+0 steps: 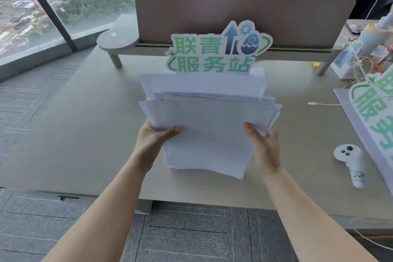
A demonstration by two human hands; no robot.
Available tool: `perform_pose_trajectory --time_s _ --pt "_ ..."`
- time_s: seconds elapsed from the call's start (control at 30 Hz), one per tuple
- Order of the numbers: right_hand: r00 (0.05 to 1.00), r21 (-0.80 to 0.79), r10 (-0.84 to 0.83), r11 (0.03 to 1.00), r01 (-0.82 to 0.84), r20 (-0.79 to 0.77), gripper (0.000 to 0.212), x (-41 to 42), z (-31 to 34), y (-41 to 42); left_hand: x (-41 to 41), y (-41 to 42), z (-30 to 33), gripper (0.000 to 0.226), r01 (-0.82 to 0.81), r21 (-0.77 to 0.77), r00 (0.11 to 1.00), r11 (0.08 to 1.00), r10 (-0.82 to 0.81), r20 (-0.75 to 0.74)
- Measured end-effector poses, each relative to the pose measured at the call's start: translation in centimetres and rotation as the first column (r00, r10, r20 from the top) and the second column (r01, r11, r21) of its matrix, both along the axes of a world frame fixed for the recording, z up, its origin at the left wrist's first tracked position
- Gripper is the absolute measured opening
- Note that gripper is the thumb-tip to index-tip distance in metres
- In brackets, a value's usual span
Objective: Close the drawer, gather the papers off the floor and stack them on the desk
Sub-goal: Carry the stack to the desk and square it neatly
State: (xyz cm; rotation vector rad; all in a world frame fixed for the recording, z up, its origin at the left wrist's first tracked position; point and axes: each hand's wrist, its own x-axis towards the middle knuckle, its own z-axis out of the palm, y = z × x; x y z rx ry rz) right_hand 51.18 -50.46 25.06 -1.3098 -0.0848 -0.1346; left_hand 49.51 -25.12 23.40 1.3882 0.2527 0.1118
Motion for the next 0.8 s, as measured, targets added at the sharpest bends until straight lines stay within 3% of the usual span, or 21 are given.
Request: perform_pose_trajectory --time_s 0.23,0.4,0.57,0.67,0.8 --pt "0.994 0.023 -0.038 0.999 0.040 -0.100 0.022 -0.3 -1.8 1.1 -0.3 -2.2 -1.1 0.064 0.016 -0.018 0.999 1.000 -0.017 -0.043" --pt "0.991 0.034 -0.109 0.993 0.112 -0.071 0.019 -0.2 -1.3 1.4 0.1 -2.4 -0.6 0.038 -0.032 -0.033 0.999 0.999 0.032 -0.015" --pt "0.997 0.049 -0.065 0.996 0.068 -0.045 0.019 -0.1 -1.8 1.6 0.5 -2.2 0.0 0.042 -0.026 -0.022 0.999 0.999 0.027 0.043" --pt "0.994 -0.056 -0.020 0.998 0.014 -0.111 0.012 -0.8 -3.5 1.6 -0.3 -2.0 -1.8 0.050 0.046 0.025 0.997 0.999 -0.044 -0.062" --pt "0.987 -0.099 -0.053 0.994 0.038 -0.154 0.016 -0.9 -4.5 1.5 -0.6 -2.1 -3.2 0.026 0.017 0.110 0.987 0.994 0.000 -0.159"
